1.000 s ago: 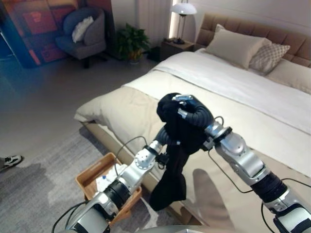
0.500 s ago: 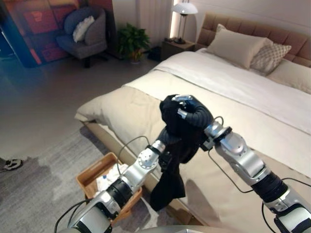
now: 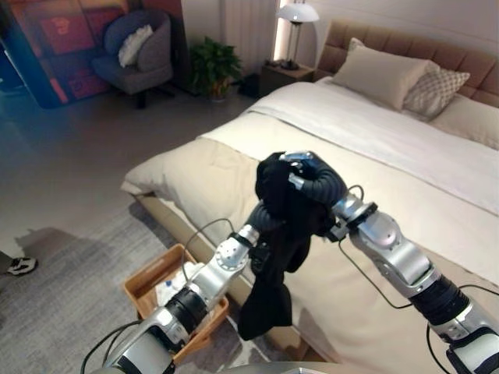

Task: Pick up clothes into the bucket

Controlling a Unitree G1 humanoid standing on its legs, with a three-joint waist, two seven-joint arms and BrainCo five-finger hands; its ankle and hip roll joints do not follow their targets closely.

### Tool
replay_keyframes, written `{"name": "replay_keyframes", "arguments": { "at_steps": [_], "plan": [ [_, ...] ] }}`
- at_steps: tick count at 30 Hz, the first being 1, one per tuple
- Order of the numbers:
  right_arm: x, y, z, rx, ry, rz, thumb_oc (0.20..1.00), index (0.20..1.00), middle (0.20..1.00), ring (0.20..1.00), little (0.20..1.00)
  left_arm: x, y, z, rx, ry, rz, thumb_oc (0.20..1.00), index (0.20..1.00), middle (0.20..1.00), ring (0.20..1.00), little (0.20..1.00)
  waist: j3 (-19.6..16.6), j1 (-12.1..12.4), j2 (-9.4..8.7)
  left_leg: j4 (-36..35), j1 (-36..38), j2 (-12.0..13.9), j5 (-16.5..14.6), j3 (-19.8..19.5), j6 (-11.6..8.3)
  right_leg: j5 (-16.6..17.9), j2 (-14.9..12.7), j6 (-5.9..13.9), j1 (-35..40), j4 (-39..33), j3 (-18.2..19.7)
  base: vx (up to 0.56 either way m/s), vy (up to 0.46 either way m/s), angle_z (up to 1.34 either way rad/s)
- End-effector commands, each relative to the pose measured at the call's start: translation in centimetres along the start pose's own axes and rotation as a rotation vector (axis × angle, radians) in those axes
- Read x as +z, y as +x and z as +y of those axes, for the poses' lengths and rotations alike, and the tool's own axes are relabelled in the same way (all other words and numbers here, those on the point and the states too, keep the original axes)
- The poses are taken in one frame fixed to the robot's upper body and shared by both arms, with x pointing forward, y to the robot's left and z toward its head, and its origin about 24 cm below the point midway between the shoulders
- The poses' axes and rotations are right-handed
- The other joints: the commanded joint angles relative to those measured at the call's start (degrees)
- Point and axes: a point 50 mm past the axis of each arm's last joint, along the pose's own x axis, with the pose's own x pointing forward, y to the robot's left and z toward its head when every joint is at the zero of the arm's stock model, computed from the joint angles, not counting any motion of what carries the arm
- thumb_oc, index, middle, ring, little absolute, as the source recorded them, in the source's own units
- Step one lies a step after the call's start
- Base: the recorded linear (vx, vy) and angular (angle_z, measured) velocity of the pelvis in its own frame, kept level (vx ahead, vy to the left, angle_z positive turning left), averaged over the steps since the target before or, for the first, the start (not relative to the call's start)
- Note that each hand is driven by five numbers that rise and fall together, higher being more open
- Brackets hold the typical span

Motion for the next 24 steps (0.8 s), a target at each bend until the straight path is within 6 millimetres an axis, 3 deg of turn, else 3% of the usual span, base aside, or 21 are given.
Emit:
{"name": "replay_keyframes", "arguments": {
  "at_steps": [1,4,5,6,7,10,15,20,22,24],
  "plan": [
    [4.7,0.6,-1.1,-0.046,0.056,-0.265,1.0,1.0,1.0,1.0,1.0,0.7,-0.4,2.4,0.092,0.059,-0.057,0.2,0.2,0.2,0.2,0.2,-1.2,1.2,-1.94,4.0,-1.2,0.8,-2.1,-0.7,-0.32,3.4,-2.7,2.88,-2.5,4.2,0.0,0.0,0.0,0.0],
    [3.4,-0.1,-1.5,-0.105,0.1,-0.227,1.0,1.0,1.0,1.0,1.0,0.8,-1.1,3.8,0.154,0.122,-0.059,0.2,0.2,0.2,0.2,0.2,-1.3,1.1,-1.99,3.9,-1.1,0.8,-2.1,-0.6,-0.38,3.3,-2.7,2.84,-2.5,4.2,0.1,0.0,0.0,0.0],
    [2.2,-1.7,-2.2,-0.173,0.115,-0.178,1.0,1.0,1.0,1.0,1.0,3.0,-2.4,8.0,0.267,0.185,-0.134,0.2,0.2,0.2,0.2,0.2,-1.1,1.2,-1.64,3.8,-1.0,0.8,-2.0,-0.7,-0.39,3.4,-2.6,2.91,-2.4,4.1,-0.1,0.0,0.0,0.0],
    [2.1,-1.8,-2.1,-0.173,0.117,-0.176,1.0,1.0,1.0,1.0,1.0,2.9,-2.5,8.0,0.267,0.185,-0.131,0.2,0.2,0.2,0.2,0.2,-1.3,1.1,-1.67,3.8,-1.0,0.8,-2.0,-0.7,-0.4,3.3,-2.6,2.91,-2.4,4.1,-0.1,0.0,0.0,0.0],
    [1.5,-2.0,-2.3,-0.178,0.124,-0.152,1.0,1.0,1.0,1.0,1.0,0.5,-3.6,9.9,0.365,0.214,-0.029,0.2,0.2,0.2,0.2,0.2,-1.3,0.9,-1.75,3.8,-0.8,0.8,-1.9,-0.5,-0.51,3.3,-2.7,2.94,-2.4,4.2,0.0,0.0,0.0,0.0],
    [-0.8,-4.0,-2.8,-0.247,0.189,-0.079,1.0,1.0,1.0,1.0,1.0,1.6,-5.2,12.8,0.5,0.295,-0.078,0.2,0.2,0.2,0.2,0.2,-1.4,0.7,-1.64,3.6,-0.6,0.8,-2.0,-0.2,-0.73,3.2,-2.7,2.92,-2.5,4.2,0.2,0.0,0.003,-0.03],
    [-5.3,-8.1,-3.2,-0.339,0.171,0.154,1.0,1.0,1.0,1.0,1.0,5.6,-7.6,15.4,0.591,0.372,-0.237,0.2,0.2,0.2,0.2,0.2,-1.6,0.5,-1.33,3.3,-0.4,0.8,-2.0,-0.4,-0.84,3.2,-2.8,3.0,-2.3,4.1,0.0,0.0,0.001,-0.01],
    [-10.2,-11.3,-1.9,-0.353,0.115,0.429,1.0,1.0,1.0,1.0,1.0,8.1,-7.2,16.7,0.648,0.416,-0.333,0.2,0.2,0.2,0.2,0.2,-1.7,0.1,-1.1,3.3,0.0,0.7,-2.3,-0.5,-0.86,3.1,-2.9,3.06,-2.0,4.2,0.0,0.0,0.0,0.0],
    [-13.2,-14.0,-1.0,-0.399,0.12,0.609,1.0,1.0,1.0,1.0,1.0,9.9,-7.0,16.9,0.647,0.455,-0.399,0.2,0.2,0.2,0.2,0.2,-1.7,0.1,-0.97,3.3,0.1,0.6,-2.3,-0.6,-0.86,3.0,-3.0,3.15,-1.8,4.1,-0.1,0.0,0.0,0.0],
    [-14.4,-14.9,-0.6,-0.418,0.122,0.677,1.0,1.0,1.0,1.0,1.0,10.3,-7.0,17.0,0.649,0.464,-0.414,0.2,0.2,0.2,0.2,0.2,-1.7,0.1,-0.95,3.3,0.2,0.6,-2.4,-0.7,-0.84,3.1,-3.0,3.17,-1.7,4.1,-0.2,0.0,0.0,0.0]
  ]
}}
